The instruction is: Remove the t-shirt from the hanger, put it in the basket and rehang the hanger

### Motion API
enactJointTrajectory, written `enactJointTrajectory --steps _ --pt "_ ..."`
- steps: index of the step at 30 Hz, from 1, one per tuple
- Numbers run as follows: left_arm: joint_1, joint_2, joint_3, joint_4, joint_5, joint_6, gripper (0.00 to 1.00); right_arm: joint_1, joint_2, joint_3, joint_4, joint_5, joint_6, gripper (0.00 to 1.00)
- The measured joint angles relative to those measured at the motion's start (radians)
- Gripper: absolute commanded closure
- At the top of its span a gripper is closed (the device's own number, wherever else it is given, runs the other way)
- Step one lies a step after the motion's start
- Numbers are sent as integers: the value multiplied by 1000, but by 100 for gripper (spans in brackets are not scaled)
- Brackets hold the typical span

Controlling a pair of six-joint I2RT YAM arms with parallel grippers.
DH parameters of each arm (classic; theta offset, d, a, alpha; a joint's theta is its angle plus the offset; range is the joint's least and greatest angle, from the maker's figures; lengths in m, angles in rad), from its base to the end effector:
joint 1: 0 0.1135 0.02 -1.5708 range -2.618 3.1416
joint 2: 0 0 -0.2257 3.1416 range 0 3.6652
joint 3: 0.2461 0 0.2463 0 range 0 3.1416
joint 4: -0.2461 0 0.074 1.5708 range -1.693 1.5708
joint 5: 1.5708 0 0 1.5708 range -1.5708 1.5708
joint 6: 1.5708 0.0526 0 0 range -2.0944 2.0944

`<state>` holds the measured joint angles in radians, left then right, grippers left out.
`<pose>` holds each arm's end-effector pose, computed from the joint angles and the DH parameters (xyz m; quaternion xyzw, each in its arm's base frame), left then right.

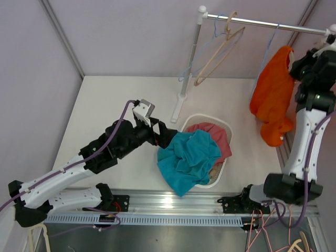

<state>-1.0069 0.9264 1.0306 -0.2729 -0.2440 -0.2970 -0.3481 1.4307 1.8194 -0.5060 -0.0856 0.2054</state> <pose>0.1385 -0.1952 0.3575 0.1900 0.7385 -0.3145 0.5653 0.2951 -0.1023 0.4683 0.1767 0.7260 -0.0154 0.6644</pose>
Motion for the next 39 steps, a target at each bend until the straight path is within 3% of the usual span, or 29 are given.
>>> enactJointTrajectory --steps 3,7,12,15,20,26,35,36,37,39 --pt "-26 0 -32 36 19 4 0 50 -179 -157 -65 119 58 100" --pt "-136 24 -63 107 16 43 0 61 -315 -180 -158 259 175 100" --pt "-346 142 -122 366 -23 163 0 71 -333 -142 -269 388 331 100" --pt "-415 256 -150 517 -23 227 0 114 -314 -144 -317 427 390 100" --pt "-428 410 -148 707 -5 315 1 193 -307 -166 -373 446 428 100" --pt "-427 489 -52 831 18 378 0 209 -325 -166 -386 454 434 100" --pt "-413 605 113 898 98 364 0 216 -347 -166 -401 456 434 100" --pt "-410 629 139 895 111 354 6 216 -347 -166 -402 455 434 100" --pt "-406 650 161 890 122 343 26 216 -347 -166 -402 455 434 100" --pt "-396 692 208 867 171 311 88 216 -348 -166 -402 455 433 100"
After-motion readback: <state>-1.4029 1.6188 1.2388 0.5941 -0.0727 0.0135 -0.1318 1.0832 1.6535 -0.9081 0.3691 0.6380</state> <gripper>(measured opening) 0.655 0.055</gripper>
